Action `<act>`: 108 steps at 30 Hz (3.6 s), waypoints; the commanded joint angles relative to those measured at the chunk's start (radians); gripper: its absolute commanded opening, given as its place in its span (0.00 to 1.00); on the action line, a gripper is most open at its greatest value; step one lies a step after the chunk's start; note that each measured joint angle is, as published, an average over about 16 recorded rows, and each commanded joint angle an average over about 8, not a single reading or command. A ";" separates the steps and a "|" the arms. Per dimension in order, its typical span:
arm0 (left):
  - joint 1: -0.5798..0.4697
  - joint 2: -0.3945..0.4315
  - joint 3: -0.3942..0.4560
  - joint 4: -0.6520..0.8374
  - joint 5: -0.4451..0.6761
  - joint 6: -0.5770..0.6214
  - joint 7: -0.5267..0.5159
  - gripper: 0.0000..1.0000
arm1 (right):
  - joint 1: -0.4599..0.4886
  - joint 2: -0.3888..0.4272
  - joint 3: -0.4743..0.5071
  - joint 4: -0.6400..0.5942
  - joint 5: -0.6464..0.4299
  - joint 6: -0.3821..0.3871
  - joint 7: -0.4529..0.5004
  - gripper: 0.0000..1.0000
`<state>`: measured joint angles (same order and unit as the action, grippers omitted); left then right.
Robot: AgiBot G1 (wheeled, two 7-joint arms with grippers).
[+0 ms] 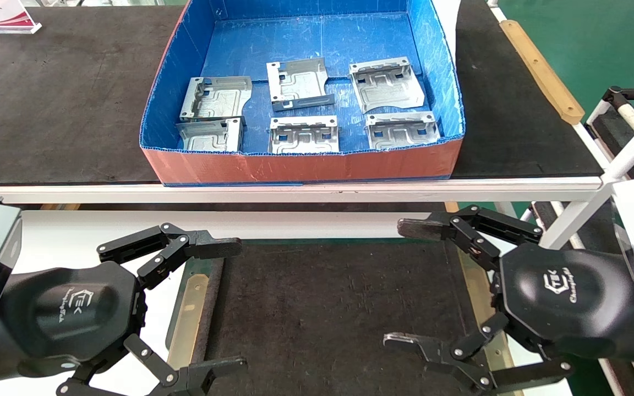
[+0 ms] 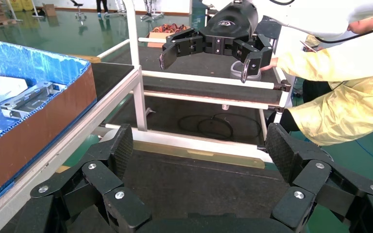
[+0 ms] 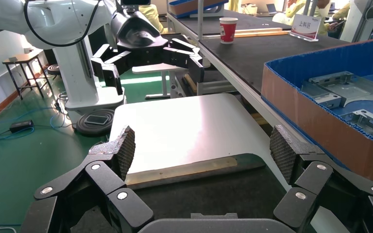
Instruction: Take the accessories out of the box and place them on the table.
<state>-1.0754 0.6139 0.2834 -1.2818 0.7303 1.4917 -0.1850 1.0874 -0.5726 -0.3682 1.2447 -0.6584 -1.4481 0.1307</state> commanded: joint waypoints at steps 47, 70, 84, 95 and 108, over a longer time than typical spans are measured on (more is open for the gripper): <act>-0.259 0.211 0.130 0.106 0.329 -0.405 -0.188 1.00 | 0.000 0.000 0.000 0.000 0.000 0.000 0.000 1.00; -0.581 0.514 0.295 0.595 0.699 -0.703 -0.249 1.00 | 0.000 0.000 0.000 0.000 0.000 0.000 0.000 1.00; -0.698 0.701 0.334 0.915 0.786 -0.882 -0.283 1.00 | 0.000 0.000 0.000 0.000 0.000 0.000 0.000 1.00; -0.732 0.748 0.362 1.003 0.785 -0.955 -0.315 1.00 | 0.000 0.000 0.000 0.000 0.000 0.000 0.000 1.00; -0.732 0.744 0.365 0.997 0.778 -0.955 -0.318 1.00 | 0.000 0.000 0.000 0.000 0.000 0.000 0.000 1.00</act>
<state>-1.8060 1.3579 0.6505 -0.2881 1.5068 0.5345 -0.5083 1.0873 -0.5725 -0.3682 1.2443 -0.6580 -1.4478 0.1305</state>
